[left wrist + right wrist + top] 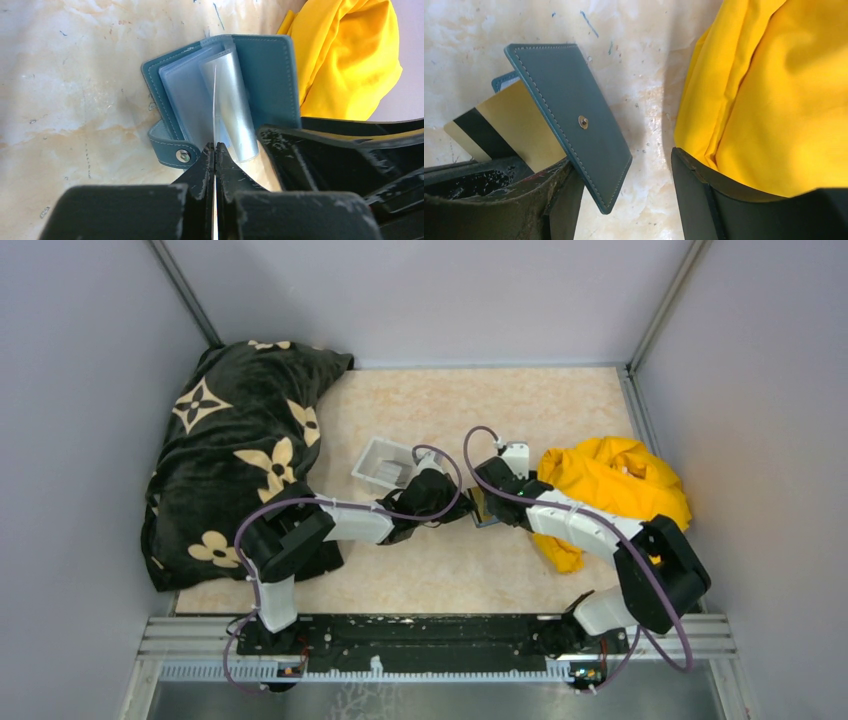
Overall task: Put the credit cards into the card holder
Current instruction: Open the card holder at the center of the board.
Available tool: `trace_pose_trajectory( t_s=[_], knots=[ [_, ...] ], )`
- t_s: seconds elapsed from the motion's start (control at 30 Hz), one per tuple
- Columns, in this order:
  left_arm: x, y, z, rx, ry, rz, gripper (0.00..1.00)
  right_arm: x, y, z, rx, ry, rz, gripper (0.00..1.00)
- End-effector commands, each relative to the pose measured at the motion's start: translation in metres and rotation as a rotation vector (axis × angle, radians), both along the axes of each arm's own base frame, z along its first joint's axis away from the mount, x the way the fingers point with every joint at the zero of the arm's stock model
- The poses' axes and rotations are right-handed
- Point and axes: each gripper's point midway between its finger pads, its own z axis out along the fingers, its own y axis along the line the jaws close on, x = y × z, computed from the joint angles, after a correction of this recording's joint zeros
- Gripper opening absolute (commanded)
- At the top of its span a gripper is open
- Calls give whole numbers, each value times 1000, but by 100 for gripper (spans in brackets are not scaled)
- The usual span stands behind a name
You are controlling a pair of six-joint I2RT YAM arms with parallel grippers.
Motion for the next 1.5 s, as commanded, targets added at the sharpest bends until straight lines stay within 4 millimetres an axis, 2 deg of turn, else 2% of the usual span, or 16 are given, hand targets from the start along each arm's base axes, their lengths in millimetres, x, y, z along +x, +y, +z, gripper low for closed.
trace_pose_trajectory(
  t_s=[0.0, 0.23, 0.43, 0.53, 0.77, 0.9, 1.13, 1.3, 1.37, 1.47],
  knots=[
    [1, -1, 2, 26, -6, -6, 0, 8, -13, 17, -2, -55, -32, 62],
    [2, 4, -9, 71, 9, 10, 0, 14, -18, 17, -1, -45, -31, 62],
    [4, 4, -14, 77, 19, 10, 0, 16, 8, 48, 75, -125, 95, 61],
    [5, 0, -13, 73, 21, 4, 0, 10, 14, 51, 63, -118, 140, 62],
    [6, -4, -12, 73, 19, -6, 0, -14, 16, 40, 54, -105, 187, 64],
    [6, -4, -14, 74, 25, -8, 0, -31, 23, 38, 140, -117, 180, 61],
    [5, -4, -14, 73, 25, -13, 0, -47, 33, 43, 378, -174, 117, 52],
    [5, -6, -13, 70, 25, -20, 0, -50, 46, 34, 468, -162, 115, 49],
    [5, -5, -14, 75, 25, -20, 0, -50, 45, 30, 456, -159, 117, 43],
    [5, -3, -14, 79, 24, -19, 0, -49, 40, 23, 407, -148, 114, 21]
  ],
)
